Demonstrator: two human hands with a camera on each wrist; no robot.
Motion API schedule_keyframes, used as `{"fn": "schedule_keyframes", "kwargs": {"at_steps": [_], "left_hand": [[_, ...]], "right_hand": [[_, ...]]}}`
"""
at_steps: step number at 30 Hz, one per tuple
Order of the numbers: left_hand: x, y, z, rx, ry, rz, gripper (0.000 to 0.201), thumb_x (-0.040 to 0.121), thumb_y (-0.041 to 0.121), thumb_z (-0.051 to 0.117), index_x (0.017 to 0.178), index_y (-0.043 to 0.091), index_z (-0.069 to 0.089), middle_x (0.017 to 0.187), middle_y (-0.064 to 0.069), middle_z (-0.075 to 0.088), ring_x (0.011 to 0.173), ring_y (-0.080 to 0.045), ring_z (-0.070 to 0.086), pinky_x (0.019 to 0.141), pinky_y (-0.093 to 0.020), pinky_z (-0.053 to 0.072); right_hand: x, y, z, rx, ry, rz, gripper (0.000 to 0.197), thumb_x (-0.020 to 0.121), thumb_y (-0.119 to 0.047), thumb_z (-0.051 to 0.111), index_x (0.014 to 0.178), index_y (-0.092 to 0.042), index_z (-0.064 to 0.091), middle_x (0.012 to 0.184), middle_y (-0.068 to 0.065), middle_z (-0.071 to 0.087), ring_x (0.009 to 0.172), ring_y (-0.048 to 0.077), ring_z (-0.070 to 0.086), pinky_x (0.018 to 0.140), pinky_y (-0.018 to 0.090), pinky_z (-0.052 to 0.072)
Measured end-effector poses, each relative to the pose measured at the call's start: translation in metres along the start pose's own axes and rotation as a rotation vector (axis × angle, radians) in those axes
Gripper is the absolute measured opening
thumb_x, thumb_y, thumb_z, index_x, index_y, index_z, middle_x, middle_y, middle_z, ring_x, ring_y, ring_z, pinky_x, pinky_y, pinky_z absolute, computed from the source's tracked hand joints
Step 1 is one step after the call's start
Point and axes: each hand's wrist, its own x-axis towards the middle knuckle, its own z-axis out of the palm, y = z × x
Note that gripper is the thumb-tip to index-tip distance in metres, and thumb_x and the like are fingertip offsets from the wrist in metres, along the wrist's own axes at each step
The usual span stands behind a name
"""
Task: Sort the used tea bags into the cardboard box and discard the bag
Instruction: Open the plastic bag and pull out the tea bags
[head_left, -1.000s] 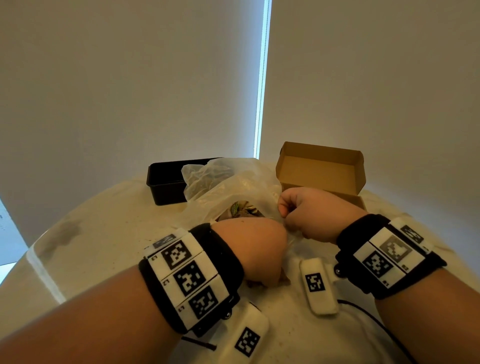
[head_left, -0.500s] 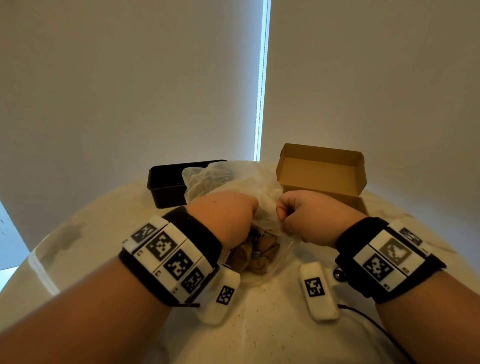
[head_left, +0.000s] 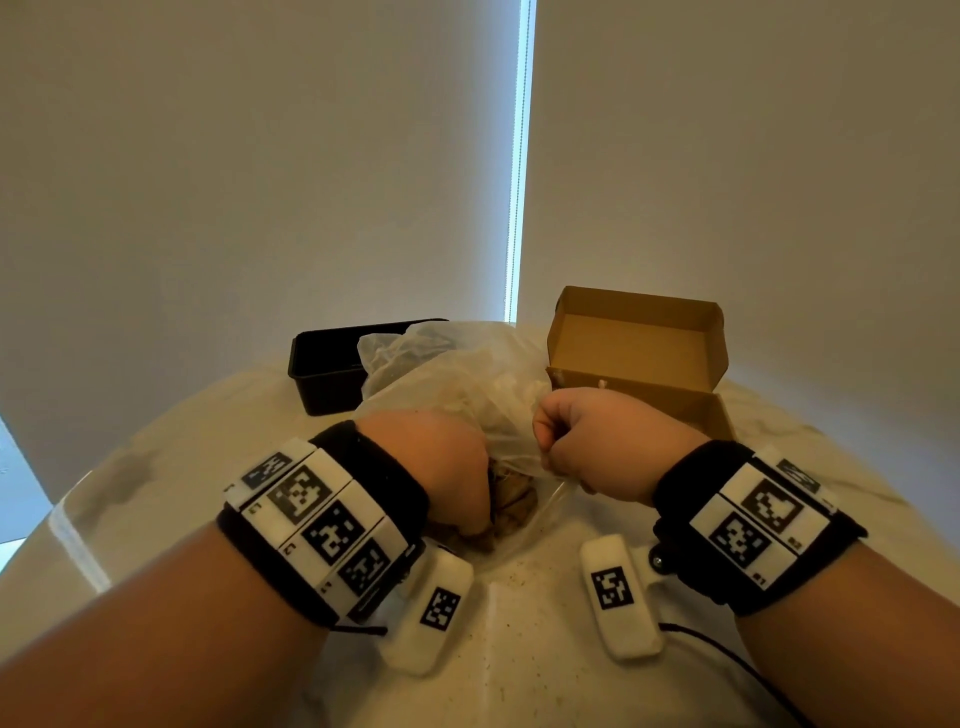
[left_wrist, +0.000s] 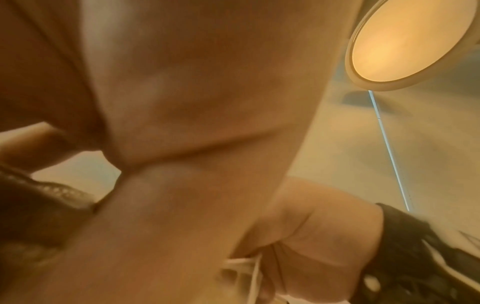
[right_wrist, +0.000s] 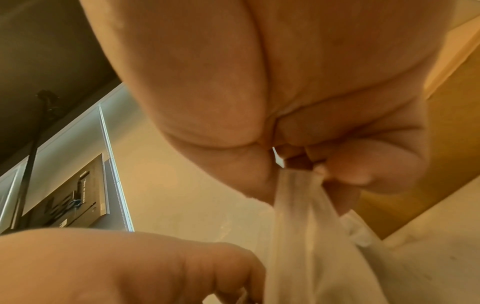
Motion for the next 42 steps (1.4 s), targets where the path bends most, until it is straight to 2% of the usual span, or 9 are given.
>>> {"fn": "schedule_keyframes", "kwargs": {"at_steps": [6,14,17,22,26,30,36,38,42], "left_hand": [[0.002,-0.005,-0.001,0.015,-0.021,-0.018,0.051,0.085,0.04,0.067,0.134,0.027,0.058,0.117,0.002,0.062,0.094,-0.017,0.054,0.076,-0.029,0.044],[0.002,-0.007,0.0,0.125,-0.049,0.007,0.063,0.085,0.031,0.072,0.143,0.03,0.047,0.125,0.0,0.056,0.089,-0.019,0.05,0.066,-0.029,0.041],[0.007,-0.008,0.001,0.126,-0.02,0.016,0.054,0.091,0.026,0.065,0.143,0.023,0.048,0.131,-0.003,0.055,0.107,-0.024,0.056,0.077,-0.029,0.042],[0.017,-0.017,0.008,0.082,-0.019,0.0,0.055,0.102,0.025,0.051,0.152,0.011,0.035,0.153,-0.011,0.039,0.139,-0.028,0.039,0.106,-0.029,0.035],[0.012,-0.016,0.003,0.065,0.042,0.009,0.049,0.094,0.031,0.061,0.139,0.018,0.049,0.137,-0.007,0.051,0.123,-0.027,0.053,0.083,-0.031,0.04],[0.008,-0.014,0.007,0.152,-0.012,0.016,0.063,0.097,0.033,0.059,0.153,0.019,0.035,0.151,-0.008,0.04,0.134,-0.028,0.044,0.098,-0.034,0.041],[0.004,-0.019,0.006,0.156,-0.004,0.039,0.061,0.101,0.026,0.051,0.157,0.024,0.027,0.156,-0.006,0.036,0.139,-0.027,0.041,0.101,-0.033,0.039],[0.001,-0.021,0.001,0.098,0.009,0.042,0.056,0.1,0.023,0.053,0.153,0.025,0.035,0.147,-0.005,0.046,0.127,-0.024,0.05,0.088,-0.029,0.041],[-0.014,-0.028,-0.018,-0.075,0.085,0.093,0.048,0.091,0.017,0.056,0.134,0.037,0.05,0.096,0.011,0.056,0.077,-0.008,0.056,0.061,-0.021,0.046]], "right_hand": [[0.0,-0.001,0.001,0.017,-0.01,0.006,0.018,0.089,-0.003,0.058,0.083,-0.02,0.063,0.087,0.003,0.065,0.072,0.014,0.057,0.065,0.025,0.05],[0.002,-0.005,0.005,0.014,-0.038,0.003,0.021,0.09,-0.002,0.055,0.082,-0.02,0.06,0.091,0.007,0.066,0.071,0.017,0.057,0.067,0.029,0.054],[0.003,-0.001,0.006,0.06,-0.028,0.014,0.02,0.09,-0.002,0.058,0.083,-0.021,0.061,0.091,0.007,0.067,0.069,0.016,0.058,0.066,0.029,0.056],[0.006,0.003,0.008,0.116,0.01,0.038,0.026,0.091,-0.009,0.065,0.105,-0.03,0.062,0.087,-0.003,0.056,0.07,0.014,0.058,0.06,0.023,0.052],[0.008,0.003,0.009,0.124,-0.001,0.055,0.049,0.09,-0.014,0.069,0.133,-0.032,0.052,0.092,-0.005,0.055,0.073,0.014,0.059,0.059,0.021,0.05],[0.01,0.004,0.01,0.126,-0.016,0.046,0.052,0.091,-0.008,0.066,0.136,-0.028,0.052,0.086,-0.004,0.056,0.069,0.012,0.057,0.061,0.023,0.053],[0.011,0.007,0.012,0.134,-0.023,0.05,0.052,0.09,-0.003,0.065,0.134,-0.029,0.055,0.084,-0.005,0.053,0.071,0.014,0.057,0.064,0.026,0.052],[0.012,0.008,0.012,0.139,-0.024,0.055,0.052,0.09,-0.004,0.066,0.134,-0.03,0.056,0.084,-0.004,0.054,0.071,0.014,0.057,0.064,0.026,0.052],[0.012,0.01,0.012,0.142,-0.023,0.061,0.05,0.091,-0.006,0.066,0.133,-0.032,0.056,0.085,-0.004,0.055,0.069,0.014,0.058,0.064,0.027,0.054]]}}
